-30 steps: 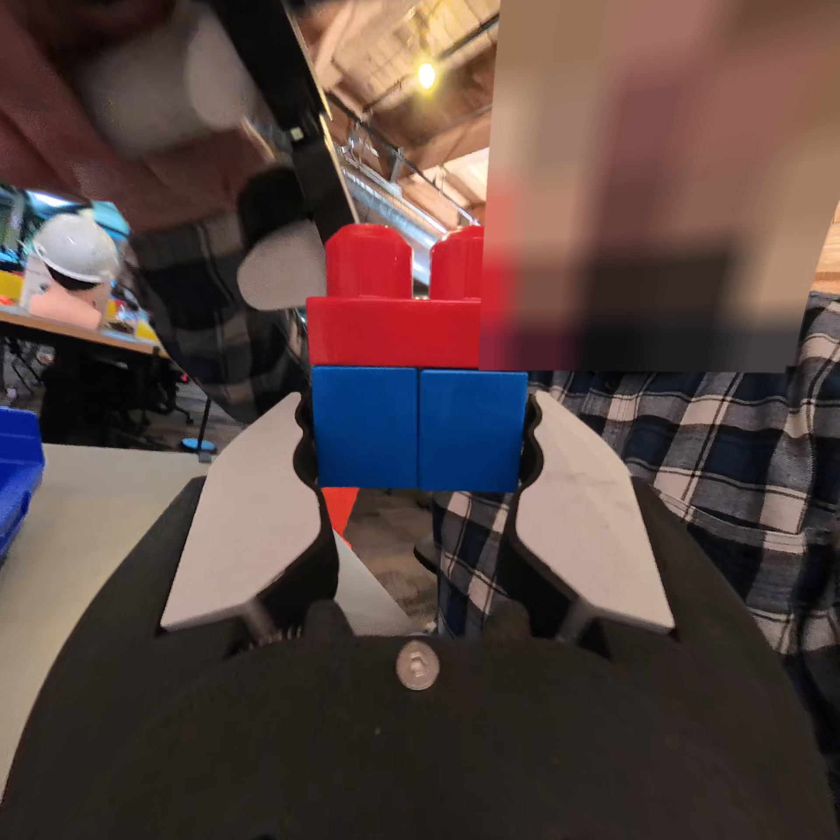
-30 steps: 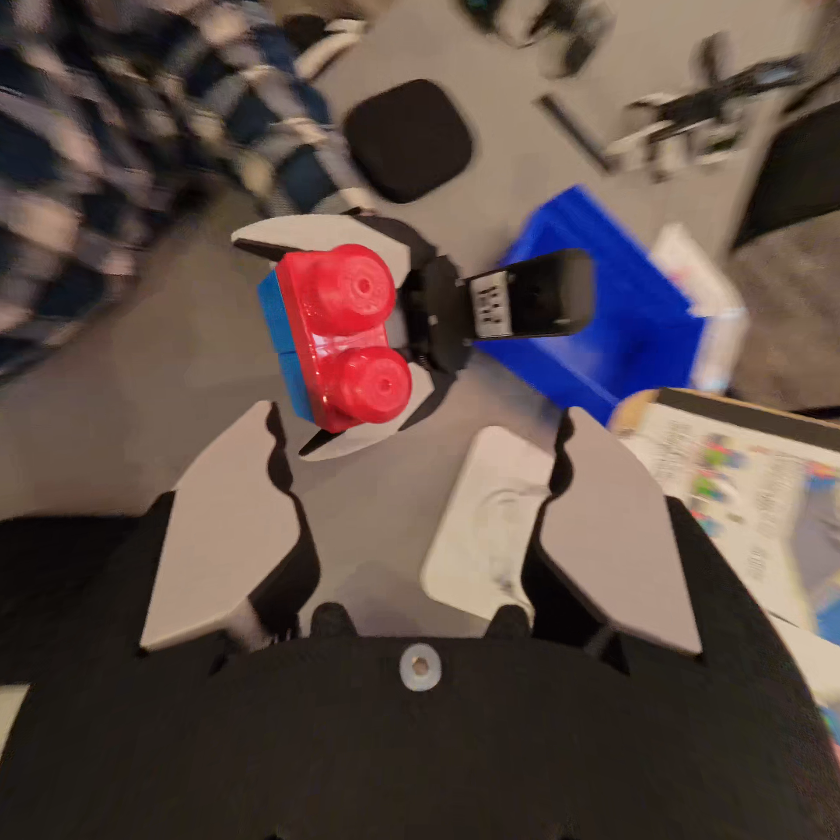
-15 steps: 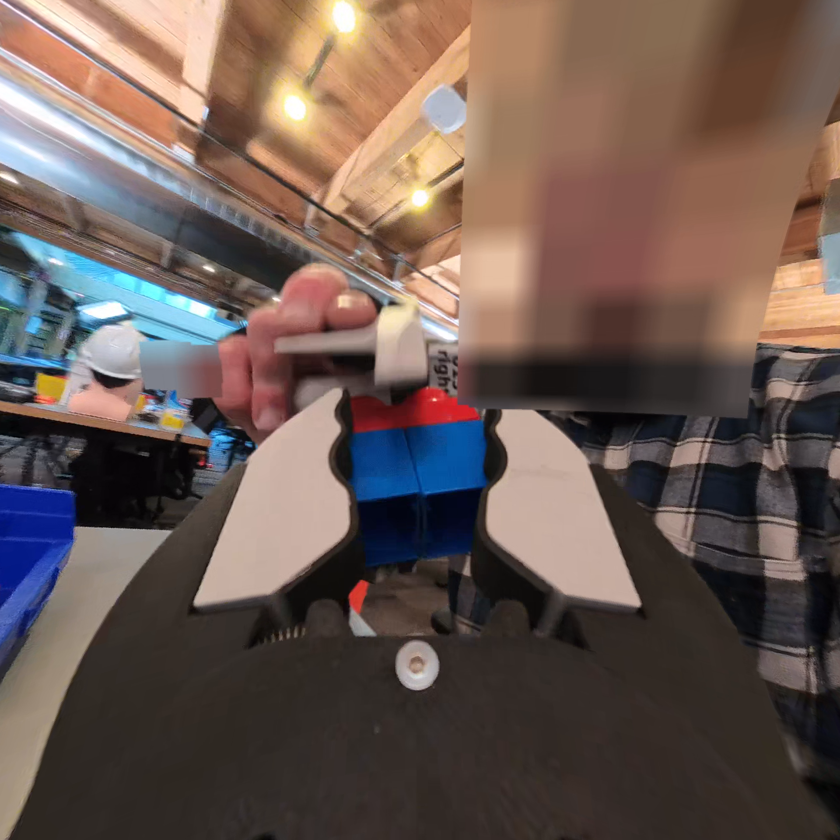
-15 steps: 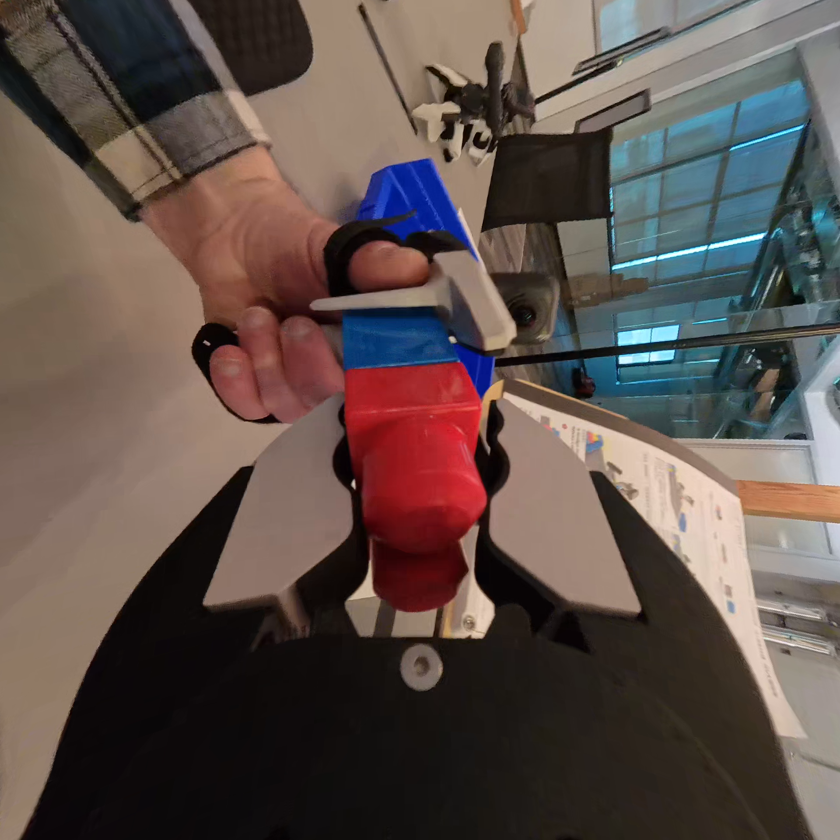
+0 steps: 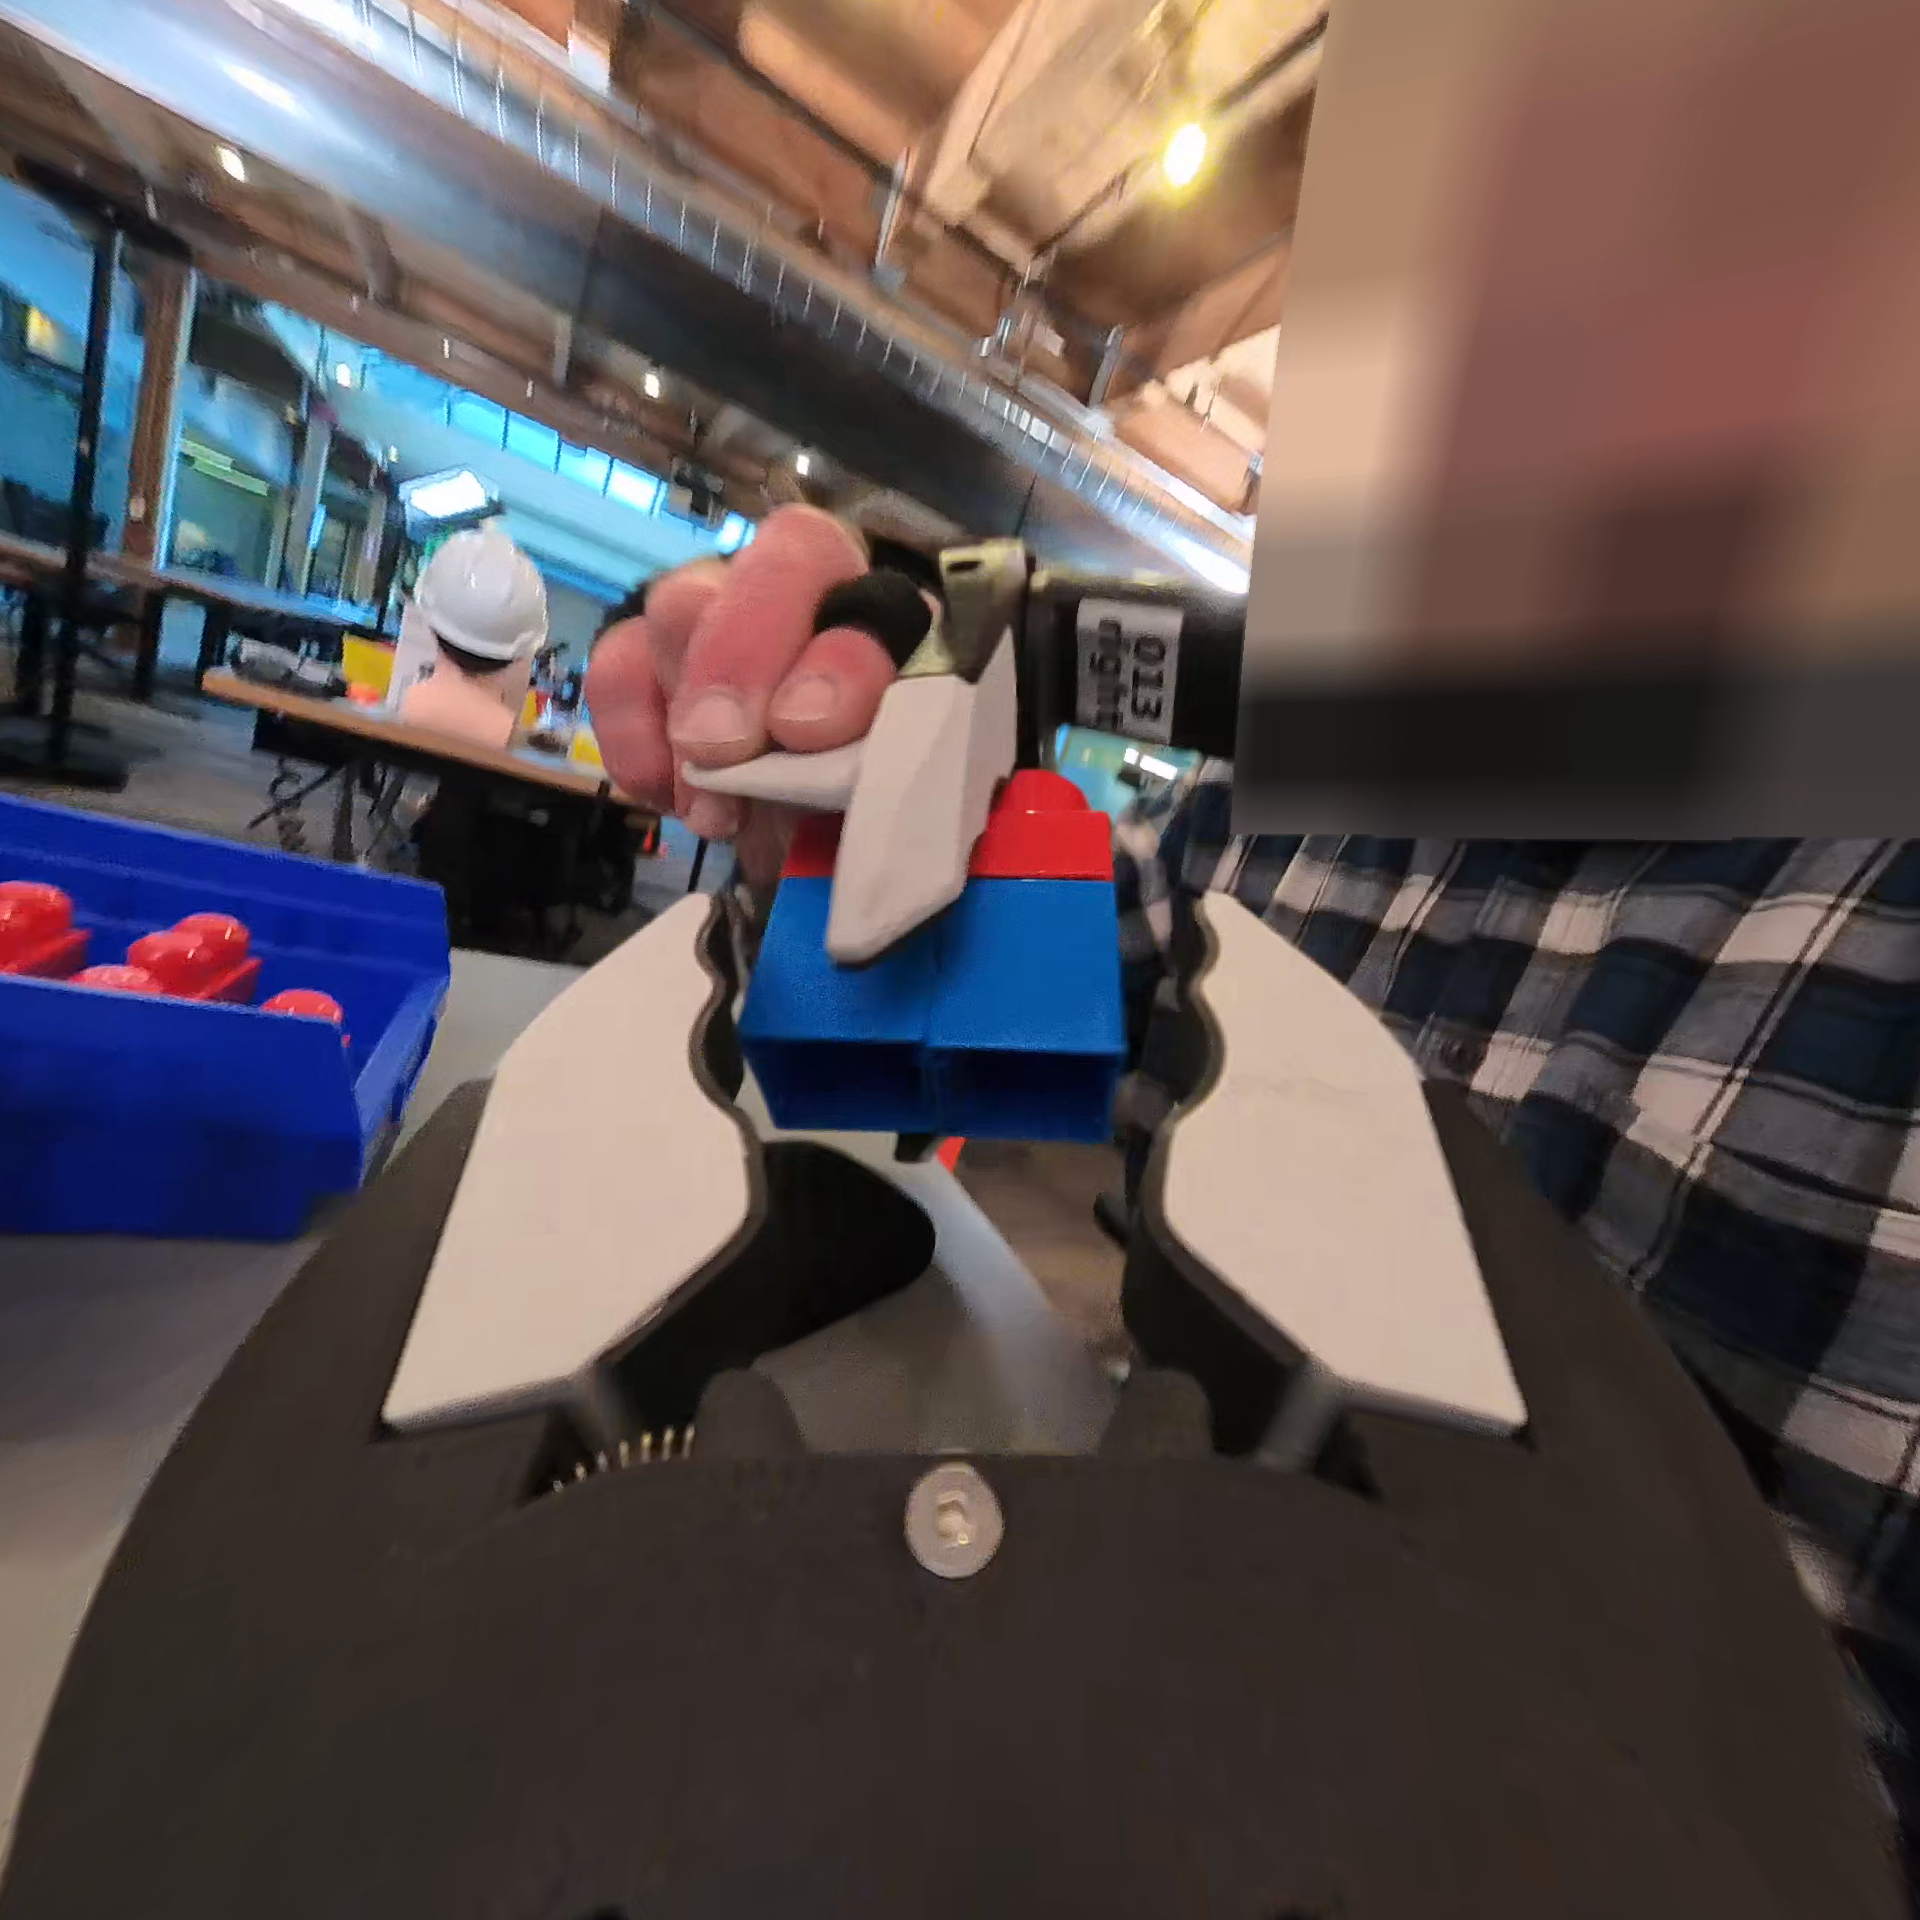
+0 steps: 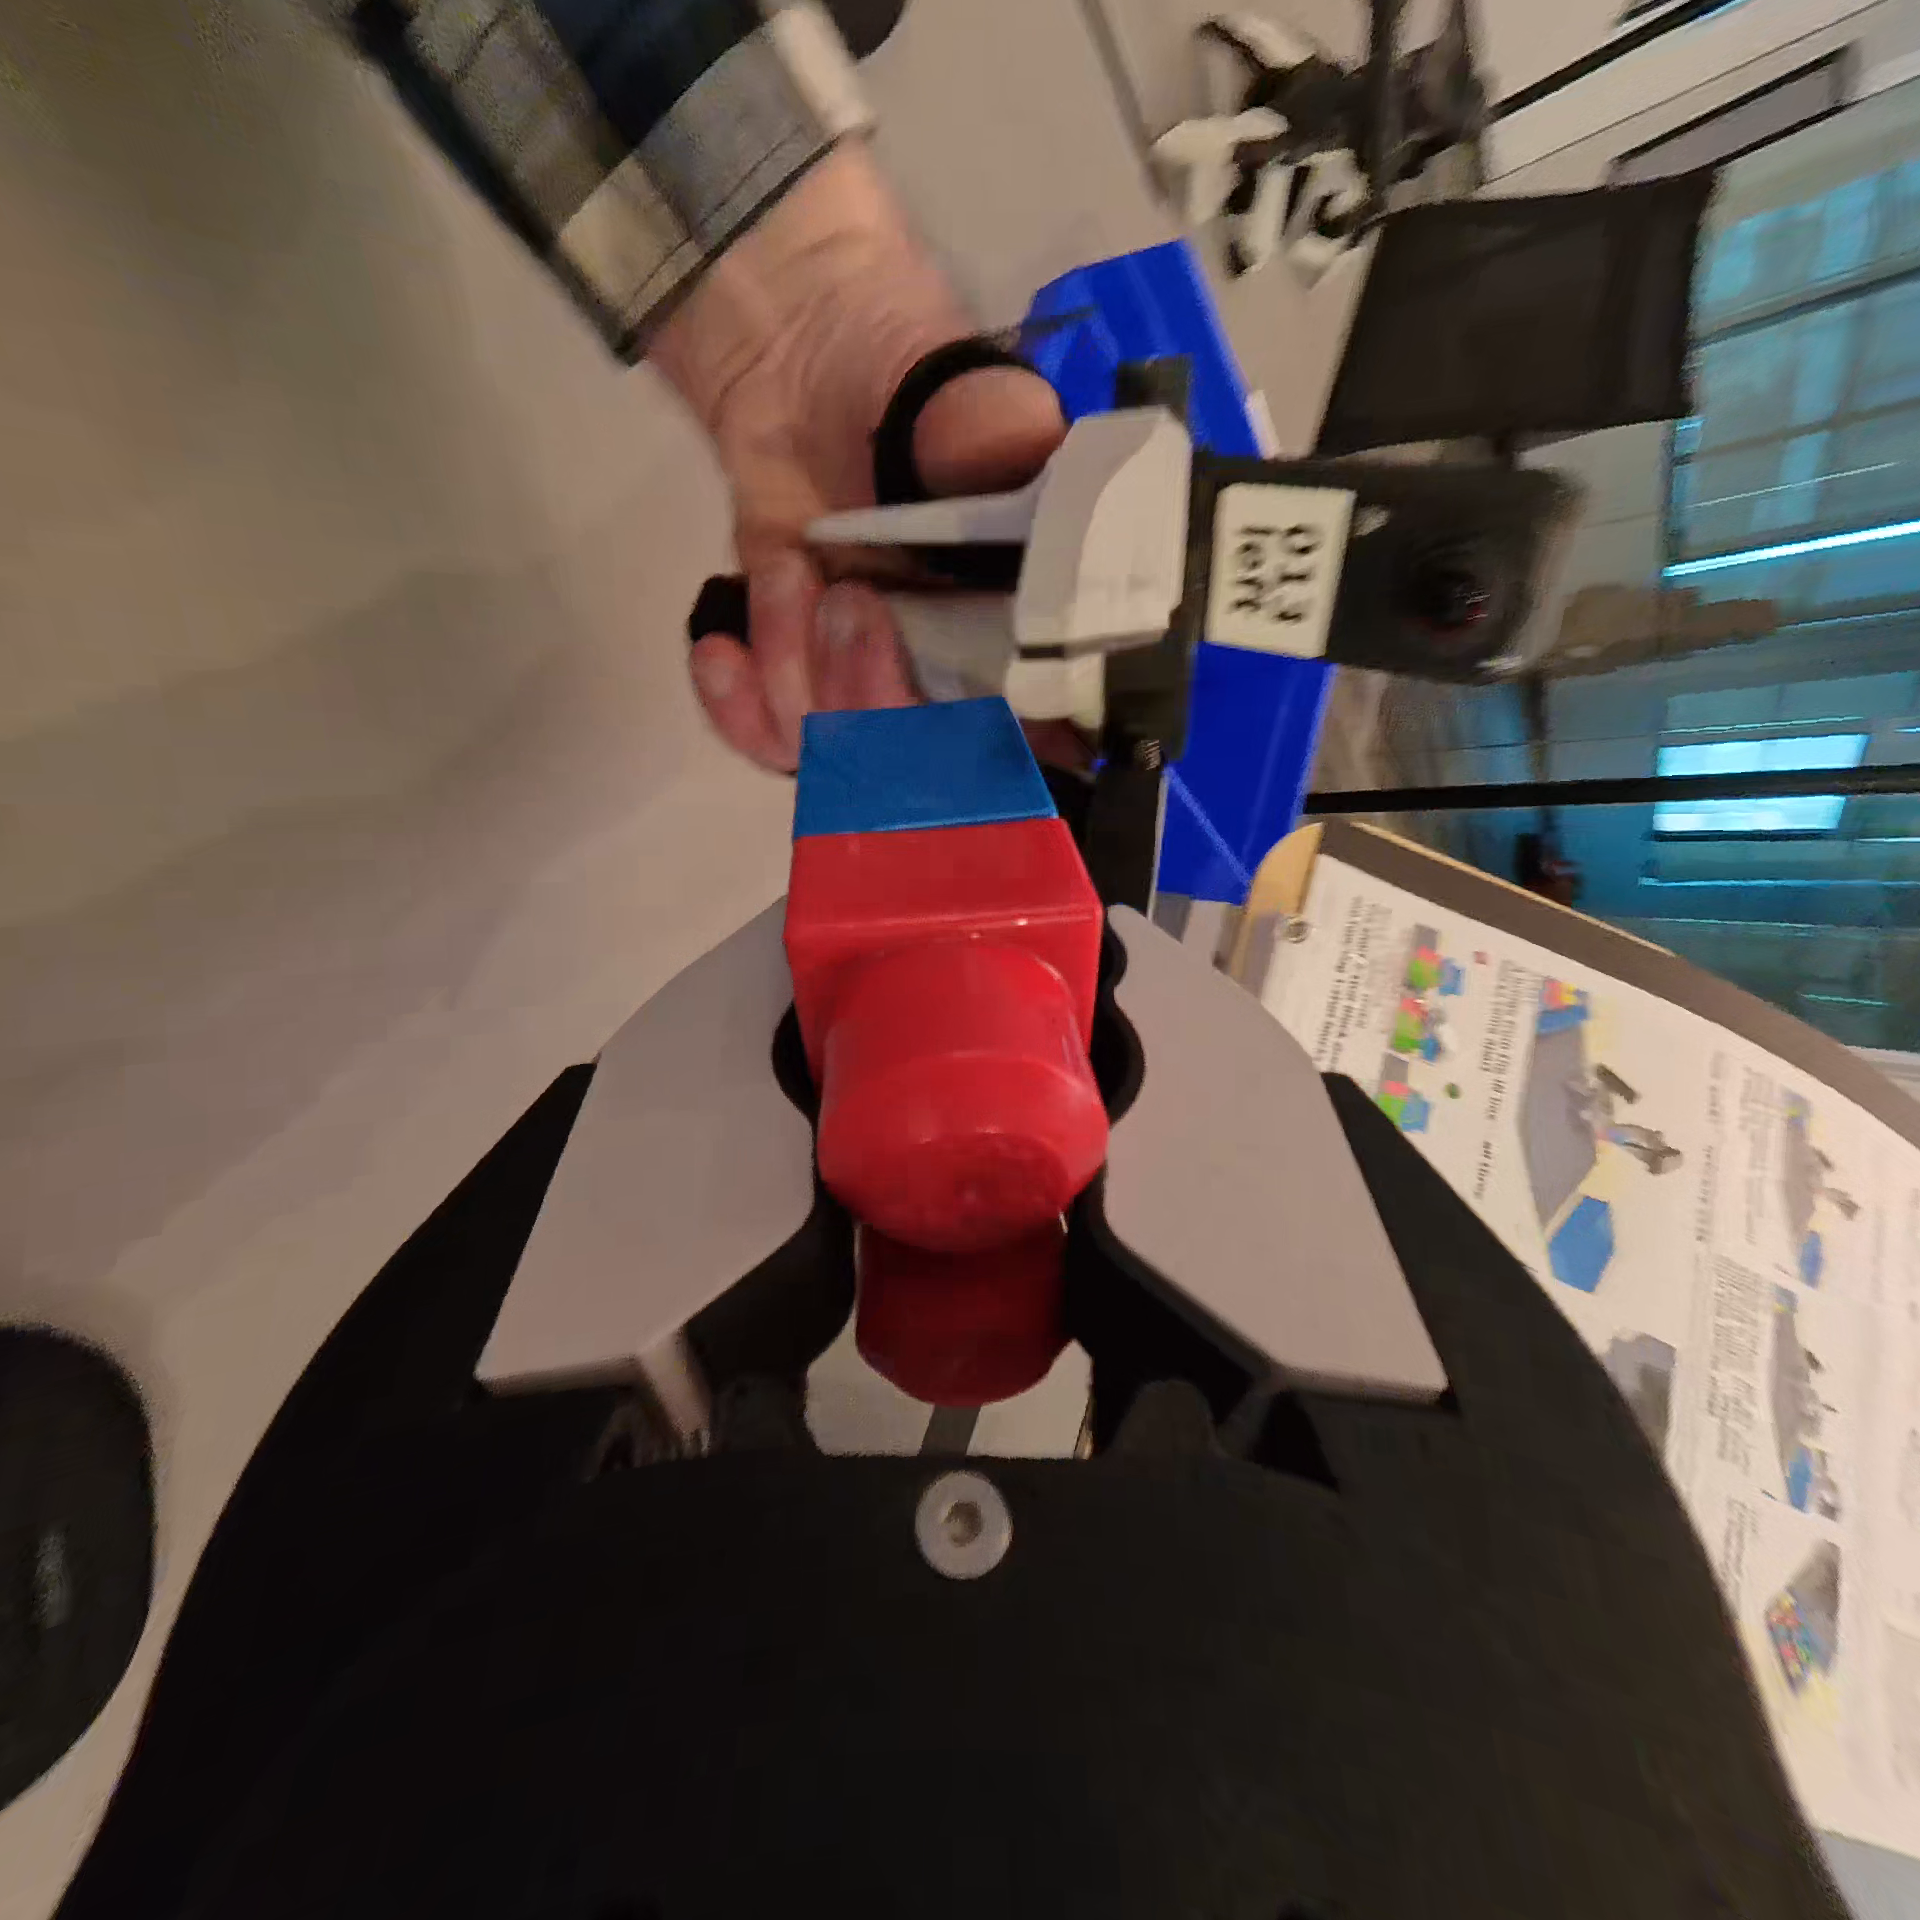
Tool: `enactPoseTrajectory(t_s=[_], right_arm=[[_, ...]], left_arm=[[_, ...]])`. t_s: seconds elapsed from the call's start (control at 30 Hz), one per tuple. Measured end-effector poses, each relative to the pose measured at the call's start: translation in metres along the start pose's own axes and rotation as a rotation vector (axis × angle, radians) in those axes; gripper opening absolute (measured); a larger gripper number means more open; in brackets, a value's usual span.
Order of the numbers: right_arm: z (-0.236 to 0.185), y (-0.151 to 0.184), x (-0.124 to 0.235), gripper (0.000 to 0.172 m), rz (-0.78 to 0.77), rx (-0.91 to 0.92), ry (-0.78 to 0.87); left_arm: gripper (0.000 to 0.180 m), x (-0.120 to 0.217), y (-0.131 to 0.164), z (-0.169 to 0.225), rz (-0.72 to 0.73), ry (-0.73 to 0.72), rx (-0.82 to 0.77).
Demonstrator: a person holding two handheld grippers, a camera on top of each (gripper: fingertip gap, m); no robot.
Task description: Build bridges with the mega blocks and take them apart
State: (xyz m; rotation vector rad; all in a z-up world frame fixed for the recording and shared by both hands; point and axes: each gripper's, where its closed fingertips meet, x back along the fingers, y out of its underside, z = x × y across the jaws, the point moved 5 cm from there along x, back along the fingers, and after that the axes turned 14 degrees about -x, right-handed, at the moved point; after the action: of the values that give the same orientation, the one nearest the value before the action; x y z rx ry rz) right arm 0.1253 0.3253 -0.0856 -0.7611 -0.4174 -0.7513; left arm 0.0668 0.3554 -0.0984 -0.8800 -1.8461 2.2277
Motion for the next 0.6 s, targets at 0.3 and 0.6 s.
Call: enactPoseTrajectory(t_s=[0.3, 0.6], right_arm=[[-0.012, -0.007, 0.004, 0.049, -0.086, 0.040, -0.481], [0.013, -0.007, -0.005, 0.112, -0.117, -0.051, -0.362]], left_arm=[[0.083, -0.034, 0.024, 0.015, -0.335, 0.114, -0.018], [0.081, -0.024, 0.024, 0.008, -0.062, 0.062, 0.024]])
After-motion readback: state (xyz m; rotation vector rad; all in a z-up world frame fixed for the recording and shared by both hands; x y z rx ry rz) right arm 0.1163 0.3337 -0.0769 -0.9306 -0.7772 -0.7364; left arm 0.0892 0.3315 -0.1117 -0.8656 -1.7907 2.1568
